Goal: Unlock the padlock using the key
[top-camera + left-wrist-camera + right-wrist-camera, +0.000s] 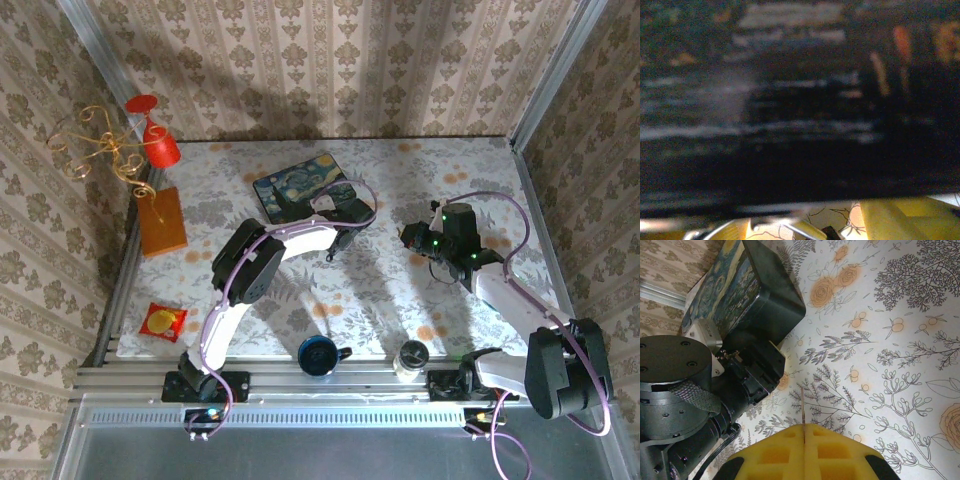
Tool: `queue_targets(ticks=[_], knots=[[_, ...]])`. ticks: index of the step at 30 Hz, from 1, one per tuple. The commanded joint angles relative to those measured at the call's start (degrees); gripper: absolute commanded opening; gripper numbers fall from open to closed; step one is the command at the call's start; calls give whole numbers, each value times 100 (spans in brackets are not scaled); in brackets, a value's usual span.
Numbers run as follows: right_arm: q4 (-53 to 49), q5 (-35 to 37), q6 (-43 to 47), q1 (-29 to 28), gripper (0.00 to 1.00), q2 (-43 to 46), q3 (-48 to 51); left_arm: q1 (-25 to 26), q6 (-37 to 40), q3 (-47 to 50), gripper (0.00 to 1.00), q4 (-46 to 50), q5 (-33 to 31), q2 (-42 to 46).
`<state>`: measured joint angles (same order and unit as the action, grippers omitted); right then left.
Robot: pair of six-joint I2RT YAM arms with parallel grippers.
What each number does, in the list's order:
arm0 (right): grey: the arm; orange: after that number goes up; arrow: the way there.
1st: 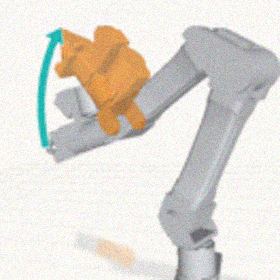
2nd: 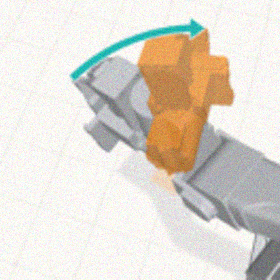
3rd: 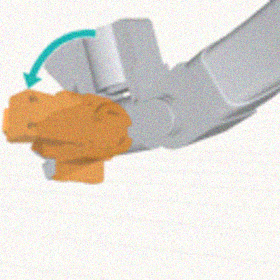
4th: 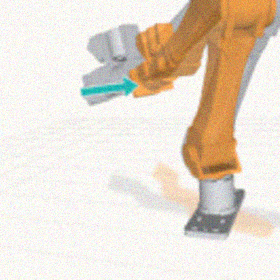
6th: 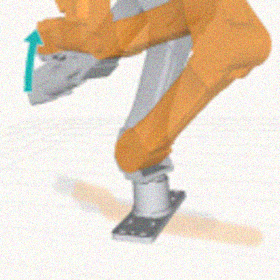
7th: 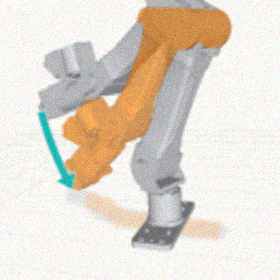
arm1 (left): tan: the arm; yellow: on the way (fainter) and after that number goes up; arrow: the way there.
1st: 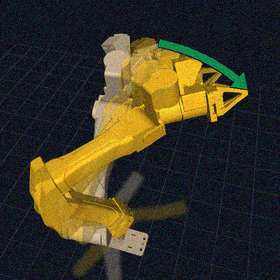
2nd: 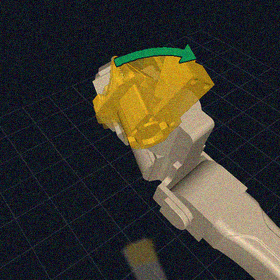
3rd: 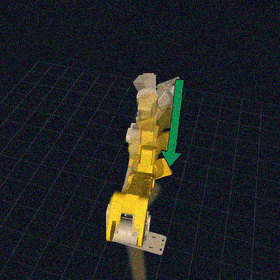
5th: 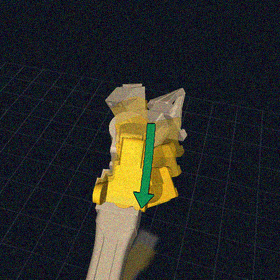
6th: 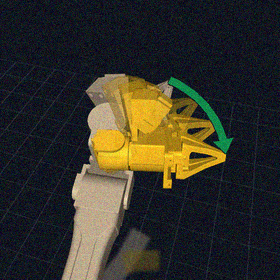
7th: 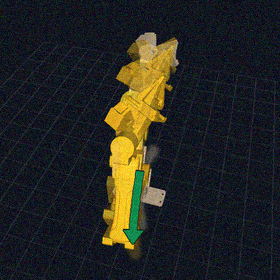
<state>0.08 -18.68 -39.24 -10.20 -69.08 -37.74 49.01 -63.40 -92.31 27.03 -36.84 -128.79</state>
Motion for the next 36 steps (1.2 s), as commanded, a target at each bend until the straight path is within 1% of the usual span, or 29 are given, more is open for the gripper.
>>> queue_targets(ticks=[1,3,6,9,10,11,16,20,23,27,31,36], knots=[[107,-110,-66,26,0,-15,39,-56,-141,-8,59,175,43,-38],[122,-120,-79,29,0,-24,34,-42,-138,50,58,167,71,24],[132,-140,-101,27,0,-43,8,-32,-74,163,49,99,145,144],[141,-141,-110,27,0,-58,-13,-15,-41,380,47,-61,226,311],[144,-144,-125,28,0,-75,-14,-15,-48,458,43,-97,254,364],[161,-145,-140,31,0,-87,-14,-22,-51,513,42,-124,271,406],[267,-202,-219,26,0,-165,-6,-7,-26,678,42,-198,369,520],[313,-242,-257,26,0,-221,-14,-24,88,715,47,-389,495,509],[302,-242,-259,32,0,-224,-23,-42,121,707,47,-458,576,471],[274,-233,-259,31,0,-205,-23,-47,118,706,45,-447,612,473],[283,-216,-264,31,0,-186,-6,-25,34,727,48,-357,570,469],[319,-218,-286,27,0,-193,3,20,-111,712,49,-182,495,443]])
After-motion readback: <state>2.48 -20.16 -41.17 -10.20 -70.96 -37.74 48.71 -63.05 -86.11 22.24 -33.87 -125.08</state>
